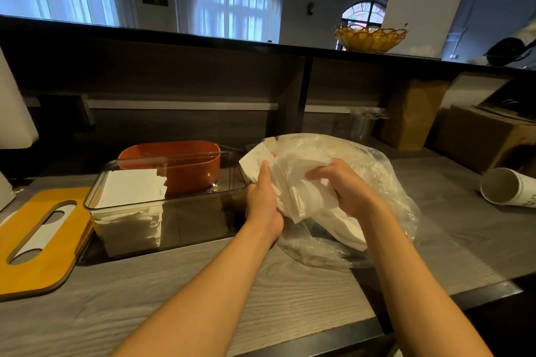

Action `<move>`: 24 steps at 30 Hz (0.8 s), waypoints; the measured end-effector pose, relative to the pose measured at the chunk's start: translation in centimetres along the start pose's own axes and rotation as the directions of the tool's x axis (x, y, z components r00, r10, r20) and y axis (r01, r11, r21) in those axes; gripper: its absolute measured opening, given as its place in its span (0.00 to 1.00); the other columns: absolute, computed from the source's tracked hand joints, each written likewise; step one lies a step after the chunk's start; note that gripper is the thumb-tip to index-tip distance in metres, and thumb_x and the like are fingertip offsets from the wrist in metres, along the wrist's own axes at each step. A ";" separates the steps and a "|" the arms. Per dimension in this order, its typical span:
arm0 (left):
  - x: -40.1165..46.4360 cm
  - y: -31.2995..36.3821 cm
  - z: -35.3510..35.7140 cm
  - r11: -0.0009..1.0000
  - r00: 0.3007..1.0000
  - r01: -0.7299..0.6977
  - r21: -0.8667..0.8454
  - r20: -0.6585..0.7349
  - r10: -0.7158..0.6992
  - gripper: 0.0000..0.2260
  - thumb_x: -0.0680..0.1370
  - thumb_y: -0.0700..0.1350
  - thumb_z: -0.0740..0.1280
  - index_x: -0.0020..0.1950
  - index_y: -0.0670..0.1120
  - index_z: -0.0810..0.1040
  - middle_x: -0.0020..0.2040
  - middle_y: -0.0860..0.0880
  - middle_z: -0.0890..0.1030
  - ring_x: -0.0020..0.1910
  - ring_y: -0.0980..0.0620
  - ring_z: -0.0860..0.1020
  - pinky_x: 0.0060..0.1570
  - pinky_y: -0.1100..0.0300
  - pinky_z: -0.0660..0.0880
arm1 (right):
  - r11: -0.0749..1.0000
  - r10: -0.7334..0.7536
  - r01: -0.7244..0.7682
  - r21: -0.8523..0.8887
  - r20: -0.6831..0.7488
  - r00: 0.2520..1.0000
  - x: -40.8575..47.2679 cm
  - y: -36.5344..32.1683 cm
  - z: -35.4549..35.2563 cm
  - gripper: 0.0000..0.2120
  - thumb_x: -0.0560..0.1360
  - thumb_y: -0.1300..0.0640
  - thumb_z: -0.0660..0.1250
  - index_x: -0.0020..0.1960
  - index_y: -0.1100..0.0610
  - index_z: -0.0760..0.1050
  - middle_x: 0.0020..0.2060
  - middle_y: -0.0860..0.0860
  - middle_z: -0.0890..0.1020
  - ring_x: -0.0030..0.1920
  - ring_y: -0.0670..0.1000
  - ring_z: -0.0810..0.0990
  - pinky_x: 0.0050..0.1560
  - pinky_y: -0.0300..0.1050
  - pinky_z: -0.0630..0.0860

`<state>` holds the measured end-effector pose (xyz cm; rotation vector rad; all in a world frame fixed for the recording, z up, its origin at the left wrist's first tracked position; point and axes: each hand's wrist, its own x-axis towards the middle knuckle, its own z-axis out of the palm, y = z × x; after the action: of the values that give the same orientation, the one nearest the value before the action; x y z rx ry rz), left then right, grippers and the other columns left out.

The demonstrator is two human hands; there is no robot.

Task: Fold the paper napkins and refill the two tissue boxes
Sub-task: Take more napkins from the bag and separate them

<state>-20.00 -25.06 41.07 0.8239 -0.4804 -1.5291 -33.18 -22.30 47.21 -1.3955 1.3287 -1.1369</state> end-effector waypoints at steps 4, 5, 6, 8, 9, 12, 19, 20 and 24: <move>0.0 -0.2 0.2 1.000 1.000 -0.006 -0.002 0.009 0.006 0.14 0.80 0.59 0.66 0.60 0.53 0.77 0.54 0.47 0.85 0.53 0.44 0.84 0.58 0.40 0.79 | 0.997 0.029 -0.016 0.075 -0.172 0.985 0.6 0.2 -0.3 0.05 0.75 0.63 0.69 0.51 0.57 0.79 0.50 0.57 0.82 0.49 0.56 0.81 0.43 0.45 0.77; 0.0 -0.2 0.2 1.000 1.000 0.002 -0.018 0.006 -0.002 0.13 0.81 0.59 0.66 0.59 0.53 0.77 0.54 0.47 0.85 0.53 0.44 0.84 0.58 0.39 0.79 | 0.995 0.020 0.000 0.096 -0.206 0.978 0.7 0.2 -0.3 0.06 0.75 0.63 0.69 0.51 0.59 0.79 0.49 0.57 0.83 0.49 0.56 0.82 0.43 0.46 0.77; 0.0 -0.3 0.1 0.999 1.000 0.012 -0.039 0.003 -0.012 0.12 0.81 0.58 0.65 0.60 0.54 0.77 0.55 0.47 0.85 0.54 0.43 0.83 0.58 0.39 0.79 | 0.993 0.007 0.022 0.120 -0.237 0.972 0.8 0.2 -0.4 0.07 0.75 0.64 0.69 0.53 0.60 0.79 0.49 0.57 0.83 0.49 0.57 0.82 0.43 0.46 0.78; -0.1 -0.1 0.1 0.997 0.999 0.036 -0.074 -0.001 -0.036 0.12 0.82 0.57 0.63 0.62 0.53 0.77 0.54 0.47 0.84 0.53 0.44 0.83 0.57 0.41 0.79 | 0.977 -0.023 0.075 0.200 -0.248 0.968 0.7 0.1 -0.6 0.10 0.75 0.64 0.66 0.56 0.60 0.79 0.48 0.54 0.83 0.49 0.55 0.82 0.43 0.46 0.78; -0.2 0.0 0.1 0.995 0.999 0.050 -0.087 0.000 -0.050 0.12 0.83 0.57 0.62 0.62 0.53 0.76 0.53 0.47 0.84 0.52 0.44 0.82 0.53 0.44 0.81 | 0.956 -0.045 0.102 0.276 -0.205 0.978 0.5 -0.1 -0.7 0.11 0.75 0.64 0.65 0.57 0.59 0.78 0.47 0.53 0.83 0.48 0.53 0.82 0.43 0.46 0.79; -0.6 0.4 0.1 0.985 0.993 0.116 -0.128 0.036 -0.112 0.10 0.84 0.56 0.60 0.53 0.52 0.75 0.43 0.48 0.84 0.46 0.45 0.82 0.45 0.48 0.79 | 0.816 -0.154 0.104 0.568 0.040 0.987 0.0 -0.2 -1.4 0.13 0.73 0.63 0.63 0.55 0.58 0.78 0.43 0.53 0.82 0.43 0.52 0.83 0.43 0.48 0.79; -0.5 0.3 0.0 0.976 0.978 0.172 -0.130 0.145 -0.153 0.24 0.80 0.67 0.58 0.65 0.53 0.77 0.59 0.44 0.83 0.59 0.41 0.81 0.56 0.45 0.79 | 0.965 -0.015 0.014 0.262 0.004 1.000 0.3 0.1 -0.9 0.06 0.71 0.62 0.67 0.47 0.61 0.79 0.42 0.55 0.80 0.39 0.52 0.81 0.34 0.43 0.76; -0.5 0.3 0.0 0.978 0.974 0.167 -0.129 0.177 -0.143 0.25 0.80 0.67 0.58 0.67 0.53 0.77 0.61 0.43 0.83 0.61 0.41 0.80 0.58 0.44 0.78 | 0.970 -0.003 0.014 0.241 -0.046 0.999 0.4 0.1 -0.9 0.04 0.73 0.63 0.66 0.47 0.61 0.79 0.42 0.55 0.80 0.39 0.52 0.81 0.33 0.43 0.76; -1.0 0.6 0.2 0.985 0.962 0.147 -0.096 0.248 -0.119 0.14 0.81 0.55 0.65 0.62 0.50 0.80 0.55 0.43 0.85 0.53 0.43 0.82 0.51 0.46 0.79 | 0.973 0.022 0.017 0.229 -0.170 0.985 0.9 0.3 -1.0 0.04 0.74 0.64 0.65 0.46 0.60 0.79 0.41 0.54 0.81 0.38 0.52 0.81 0.33 0.43 0.75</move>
<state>-19.72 -24.24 41.84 0.5943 -0.5182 -1.7760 -34.24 -23.22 47.20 -1.1479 1.2705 -1.3883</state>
